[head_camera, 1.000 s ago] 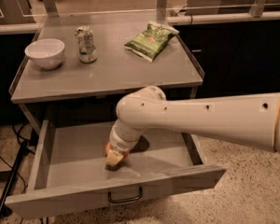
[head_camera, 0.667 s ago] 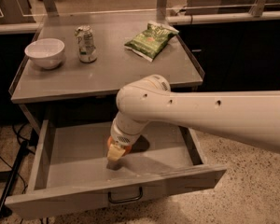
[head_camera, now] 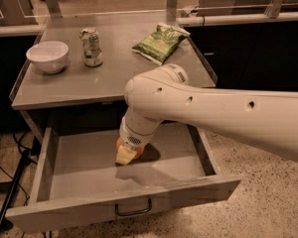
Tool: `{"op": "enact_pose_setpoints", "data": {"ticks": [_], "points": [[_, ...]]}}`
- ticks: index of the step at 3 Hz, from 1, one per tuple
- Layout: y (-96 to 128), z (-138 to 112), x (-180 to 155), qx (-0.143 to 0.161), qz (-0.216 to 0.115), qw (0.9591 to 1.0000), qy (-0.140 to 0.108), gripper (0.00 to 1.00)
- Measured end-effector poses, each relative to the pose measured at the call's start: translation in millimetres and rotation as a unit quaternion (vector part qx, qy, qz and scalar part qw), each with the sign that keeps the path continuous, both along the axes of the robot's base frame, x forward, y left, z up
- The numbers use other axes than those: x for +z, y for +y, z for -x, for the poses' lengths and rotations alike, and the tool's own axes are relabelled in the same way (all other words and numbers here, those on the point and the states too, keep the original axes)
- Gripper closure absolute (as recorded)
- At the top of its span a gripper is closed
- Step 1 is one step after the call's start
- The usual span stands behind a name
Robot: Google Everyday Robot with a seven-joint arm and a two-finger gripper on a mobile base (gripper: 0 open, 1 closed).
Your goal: Pick orange from top drawer and place on counter
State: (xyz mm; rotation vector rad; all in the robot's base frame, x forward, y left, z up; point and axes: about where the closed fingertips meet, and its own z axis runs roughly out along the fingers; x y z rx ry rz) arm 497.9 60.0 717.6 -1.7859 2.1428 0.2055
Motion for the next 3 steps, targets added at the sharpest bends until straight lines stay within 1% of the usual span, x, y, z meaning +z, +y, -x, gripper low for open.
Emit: {"op": "enact_pose_setpoints", "data": {"ticks": [1,2,3], "points": [[-5,-13,13,-0.002,0.004,1.0,-0.001,1.0],[-44,-49,67,-0.03,0.024,0.999,-0.025,1.0],[-46,-51,71,-0.033,0.024,0.9988,-0.026,1.0]]}}
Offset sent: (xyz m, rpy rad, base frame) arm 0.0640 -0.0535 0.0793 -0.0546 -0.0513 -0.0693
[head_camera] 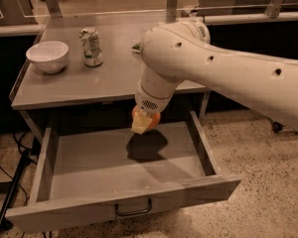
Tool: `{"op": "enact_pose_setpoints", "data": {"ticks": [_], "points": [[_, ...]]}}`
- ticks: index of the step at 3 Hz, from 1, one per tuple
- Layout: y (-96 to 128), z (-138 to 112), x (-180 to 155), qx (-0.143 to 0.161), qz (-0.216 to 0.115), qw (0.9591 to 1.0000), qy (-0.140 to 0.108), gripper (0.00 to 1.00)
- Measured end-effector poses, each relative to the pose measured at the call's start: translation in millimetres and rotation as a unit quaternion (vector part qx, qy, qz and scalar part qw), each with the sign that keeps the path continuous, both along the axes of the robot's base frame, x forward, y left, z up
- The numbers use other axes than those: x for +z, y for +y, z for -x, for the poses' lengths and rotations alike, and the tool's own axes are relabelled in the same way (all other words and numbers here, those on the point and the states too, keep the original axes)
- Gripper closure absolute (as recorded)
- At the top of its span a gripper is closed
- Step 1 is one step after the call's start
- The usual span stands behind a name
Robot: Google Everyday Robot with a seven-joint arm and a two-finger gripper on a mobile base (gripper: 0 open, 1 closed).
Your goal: Pick orange from top drawer and place on counter
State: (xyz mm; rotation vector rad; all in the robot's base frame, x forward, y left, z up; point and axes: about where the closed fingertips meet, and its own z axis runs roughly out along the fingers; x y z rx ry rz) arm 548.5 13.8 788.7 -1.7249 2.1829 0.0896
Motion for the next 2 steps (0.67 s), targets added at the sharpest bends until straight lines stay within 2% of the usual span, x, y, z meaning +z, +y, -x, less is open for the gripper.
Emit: {"op": "enact_pose_setpoints", "data": {"ticks": [1,2], "points": [[-9,-5,13,-0.011,0.005,0.9999,-0.008,1.0],[-29,-24,41,-0.025,0.019,0.9992,-0.025,1.0]]}}
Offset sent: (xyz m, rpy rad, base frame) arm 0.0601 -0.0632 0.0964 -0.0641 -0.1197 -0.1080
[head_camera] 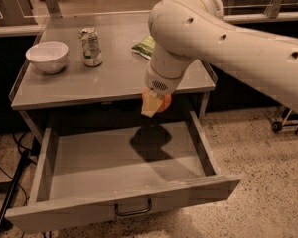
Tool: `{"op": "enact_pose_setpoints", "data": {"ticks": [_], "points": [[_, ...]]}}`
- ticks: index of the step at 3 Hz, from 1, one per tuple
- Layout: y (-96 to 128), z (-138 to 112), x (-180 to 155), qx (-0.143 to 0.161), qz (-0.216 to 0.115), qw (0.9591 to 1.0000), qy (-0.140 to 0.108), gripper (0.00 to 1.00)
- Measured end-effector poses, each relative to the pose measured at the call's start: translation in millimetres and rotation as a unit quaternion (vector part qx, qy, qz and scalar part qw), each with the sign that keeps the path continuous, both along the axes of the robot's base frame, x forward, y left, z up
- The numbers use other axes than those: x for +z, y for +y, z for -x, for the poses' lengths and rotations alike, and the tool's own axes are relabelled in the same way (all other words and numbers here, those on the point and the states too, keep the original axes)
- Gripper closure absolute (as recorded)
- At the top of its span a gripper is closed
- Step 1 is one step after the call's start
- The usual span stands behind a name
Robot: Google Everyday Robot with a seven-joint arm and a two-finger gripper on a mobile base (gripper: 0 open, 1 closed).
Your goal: Pick orange from top drawer and place on counter
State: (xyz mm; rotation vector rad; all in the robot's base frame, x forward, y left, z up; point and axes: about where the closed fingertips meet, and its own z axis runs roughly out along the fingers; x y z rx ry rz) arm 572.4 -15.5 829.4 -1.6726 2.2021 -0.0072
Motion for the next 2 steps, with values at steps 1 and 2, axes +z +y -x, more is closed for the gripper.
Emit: {"op": "enact_pose_setpoints", "data": {"ticks": [1,2], "points": [[-21,-24,38,-0.014,0.01,0.9995,-0.028,1.0],[-23,-29,48,-0.018,0.008,0.9992,-0.036,1.0]]}}
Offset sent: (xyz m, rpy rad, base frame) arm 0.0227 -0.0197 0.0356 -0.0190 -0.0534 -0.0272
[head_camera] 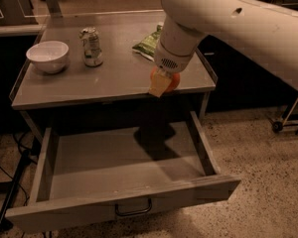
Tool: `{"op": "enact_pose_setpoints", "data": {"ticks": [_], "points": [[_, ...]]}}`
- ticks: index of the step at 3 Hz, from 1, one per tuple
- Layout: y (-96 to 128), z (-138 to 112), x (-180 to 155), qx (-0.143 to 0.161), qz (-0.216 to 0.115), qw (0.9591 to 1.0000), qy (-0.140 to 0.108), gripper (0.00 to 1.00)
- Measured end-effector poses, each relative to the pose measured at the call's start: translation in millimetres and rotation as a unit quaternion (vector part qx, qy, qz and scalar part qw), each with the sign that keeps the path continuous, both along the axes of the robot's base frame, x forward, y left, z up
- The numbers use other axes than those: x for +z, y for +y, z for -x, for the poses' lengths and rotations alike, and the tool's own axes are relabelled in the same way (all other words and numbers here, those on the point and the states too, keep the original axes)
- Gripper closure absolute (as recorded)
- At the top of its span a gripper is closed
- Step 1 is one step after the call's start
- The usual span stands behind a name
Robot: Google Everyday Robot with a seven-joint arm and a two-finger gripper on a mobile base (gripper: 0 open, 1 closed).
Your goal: Pick orange from top drawer and place on counter
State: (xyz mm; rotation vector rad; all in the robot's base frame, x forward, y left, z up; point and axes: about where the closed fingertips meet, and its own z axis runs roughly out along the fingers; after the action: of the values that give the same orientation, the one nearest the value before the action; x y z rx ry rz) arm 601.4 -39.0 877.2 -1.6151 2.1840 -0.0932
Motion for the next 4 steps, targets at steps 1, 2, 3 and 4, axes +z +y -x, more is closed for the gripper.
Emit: {"op": "enact_pose_setpoints", "data": {"ticks": [1,2,3,4], "points": [[3,-21,2,0.008,-0.002,1.0,0.002,1.0],[31,-95,24,0.043,-0.007,0.9991,0.003,1.0],[32,-99,33,0.041,-0.012,0.9991,-0.006,1.0],[33,-97,22,0.05,-0.024,0.9983,0.017,1.0]]}}
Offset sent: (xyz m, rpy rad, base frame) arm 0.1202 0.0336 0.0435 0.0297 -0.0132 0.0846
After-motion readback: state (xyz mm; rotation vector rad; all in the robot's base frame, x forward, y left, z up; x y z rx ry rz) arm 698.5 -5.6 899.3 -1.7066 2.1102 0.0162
